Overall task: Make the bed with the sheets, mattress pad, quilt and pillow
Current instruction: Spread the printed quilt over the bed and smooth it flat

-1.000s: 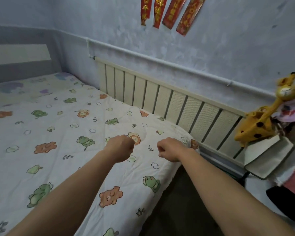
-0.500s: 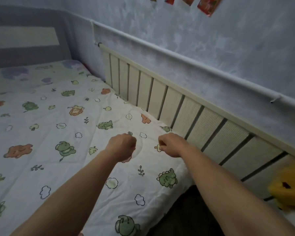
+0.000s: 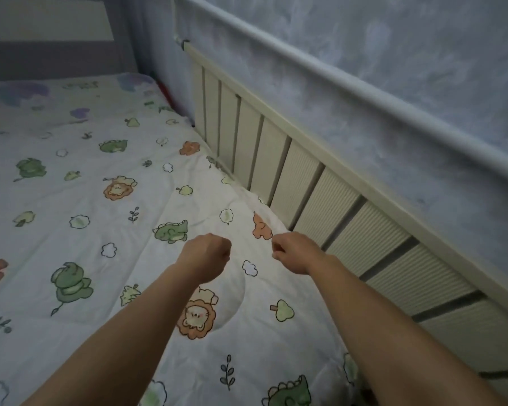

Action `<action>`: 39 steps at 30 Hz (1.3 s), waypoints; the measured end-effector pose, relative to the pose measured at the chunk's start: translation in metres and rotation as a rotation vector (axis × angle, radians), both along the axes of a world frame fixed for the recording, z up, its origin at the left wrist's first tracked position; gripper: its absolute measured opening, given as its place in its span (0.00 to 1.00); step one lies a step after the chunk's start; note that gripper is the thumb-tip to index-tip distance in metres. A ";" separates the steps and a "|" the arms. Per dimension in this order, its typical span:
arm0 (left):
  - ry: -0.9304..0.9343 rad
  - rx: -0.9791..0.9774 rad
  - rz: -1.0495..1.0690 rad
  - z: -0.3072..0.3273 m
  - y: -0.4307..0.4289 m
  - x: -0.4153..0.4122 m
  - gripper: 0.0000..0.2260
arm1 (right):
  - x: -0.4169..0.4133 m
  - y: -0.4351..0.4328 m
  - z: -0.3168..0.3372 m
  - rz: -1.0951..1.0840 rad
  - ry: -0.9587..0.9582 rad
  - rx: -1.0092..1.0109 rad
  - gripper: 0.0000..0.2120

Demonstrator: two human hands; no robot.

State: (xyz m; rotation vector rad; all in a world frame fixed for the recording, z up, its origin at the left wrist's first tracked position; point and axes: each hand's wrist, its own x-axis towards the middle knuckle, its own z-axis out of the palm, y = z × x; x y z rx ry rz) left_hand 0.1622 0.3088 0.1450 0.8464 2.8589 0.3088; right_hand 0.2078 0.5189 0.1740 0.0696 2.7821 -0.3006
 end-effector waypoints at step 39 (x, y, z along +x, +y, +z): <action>-0.204 -0.088 0.231 -0.354 0.198 -0.234 0.30 | -0.317 0.158 -0.422 -0.527 -0.509 -1.034 0.35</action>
